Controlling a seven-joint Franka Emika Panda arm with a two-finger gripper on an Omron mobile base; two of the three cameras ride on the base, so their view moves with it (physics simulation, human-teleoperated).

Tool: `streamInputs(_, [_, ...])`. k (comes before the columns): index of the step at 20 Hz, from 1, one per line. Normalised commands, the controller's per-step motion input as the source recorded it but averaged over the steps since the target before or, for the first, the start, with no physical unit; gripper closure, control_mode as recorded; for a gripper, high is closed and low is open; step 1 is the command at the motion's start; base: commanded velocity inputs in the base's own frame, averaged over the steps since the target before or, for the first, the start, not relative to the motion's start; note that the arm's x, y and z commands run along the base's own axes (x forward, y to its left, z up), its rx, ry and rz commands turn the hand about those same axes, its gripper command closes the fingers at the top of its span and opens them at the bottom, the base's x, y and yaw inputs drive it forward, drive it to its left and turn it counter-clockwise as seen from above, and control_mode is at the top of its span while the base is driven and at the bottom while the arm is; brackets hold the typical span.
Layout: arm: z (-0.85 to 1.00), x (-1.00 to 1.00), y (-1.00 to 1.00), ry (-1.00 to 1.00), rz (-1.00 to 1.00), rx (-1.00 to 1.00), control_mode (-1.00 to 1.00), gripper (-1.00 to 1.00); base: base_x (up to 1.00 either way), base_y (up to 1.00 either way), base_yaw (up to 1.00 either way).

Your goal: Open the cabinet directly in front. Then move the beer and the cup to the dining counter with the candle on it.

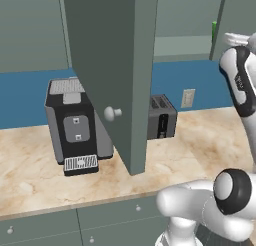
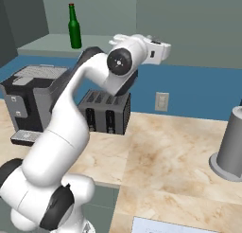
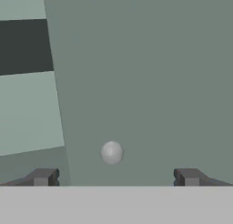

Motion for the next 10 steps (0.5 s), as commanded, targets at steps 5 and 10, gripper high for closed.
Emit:
streamInputs(5, [-0.05, 0.61, -0.25, 0.0, 0.05, 0.06, -1.0, -1.0, 0.0, 0.0, 0.0])
streamInputs(10, [-0.1, 0.63, -0.25, 0.0, 0.06, 0.05, -1.0, -1.0, 0.0, 0.0, 0.0])
